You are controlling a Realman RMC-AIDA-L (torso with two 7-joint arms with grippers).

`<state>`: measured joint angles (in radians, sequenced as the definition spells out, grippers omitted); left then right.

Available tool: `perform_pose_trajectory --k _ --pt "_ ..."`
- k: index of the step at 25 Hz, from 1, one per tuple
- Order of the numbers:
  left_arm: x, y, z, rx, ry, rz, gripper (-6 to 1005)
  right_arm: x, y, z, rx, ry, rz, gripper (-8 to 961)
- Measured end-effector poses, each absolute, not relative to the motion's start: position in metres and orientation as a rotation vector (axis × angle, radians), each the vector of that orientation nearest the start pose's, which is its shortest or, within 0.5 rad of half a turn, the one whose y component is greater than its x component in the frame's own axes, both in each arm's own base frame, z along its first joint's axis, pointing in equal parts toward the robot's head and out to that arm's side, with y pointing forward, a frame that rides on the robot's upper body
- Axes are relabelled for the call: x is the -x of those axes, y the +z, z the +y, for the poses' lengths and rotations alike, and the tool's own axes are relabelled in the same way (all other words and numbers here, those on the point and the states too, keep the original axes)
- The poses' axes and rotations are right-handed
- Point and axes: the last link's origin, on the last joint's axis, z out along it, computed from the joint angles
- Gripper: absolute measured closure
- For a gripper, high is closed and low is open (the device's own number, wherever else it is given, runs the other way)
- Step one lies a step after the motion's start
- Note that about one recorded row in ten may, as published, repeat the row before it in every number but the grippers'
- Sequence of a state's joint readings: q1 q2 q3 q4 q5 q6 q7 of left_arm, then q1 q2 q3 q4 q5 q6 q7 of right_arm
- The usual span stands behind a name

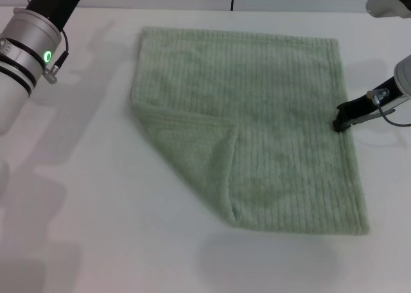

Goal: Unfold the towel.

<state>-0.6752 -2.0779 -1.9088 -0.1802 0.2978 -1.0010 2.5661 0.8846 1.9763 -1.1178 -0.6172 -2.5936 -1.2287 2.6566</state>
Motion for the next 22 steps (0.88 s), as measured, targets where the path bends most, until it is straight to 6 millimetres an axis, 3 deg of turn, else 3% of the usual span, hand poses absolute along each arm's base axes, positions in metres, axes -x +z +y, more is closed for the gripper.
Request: perform_pose_trajectory --k 13,22 --pt "0.228 -0.006 0.428 1.932 -0.932 -0.669 214 -0.242 -0.008 0.419 2.276 -0.372 1.456 954" --pt "0.214 -0.001 0.43 2.175 -0.858 -0.7 214 -0.241 -0.007 0.42 2.275 -0.371 1.455 953"
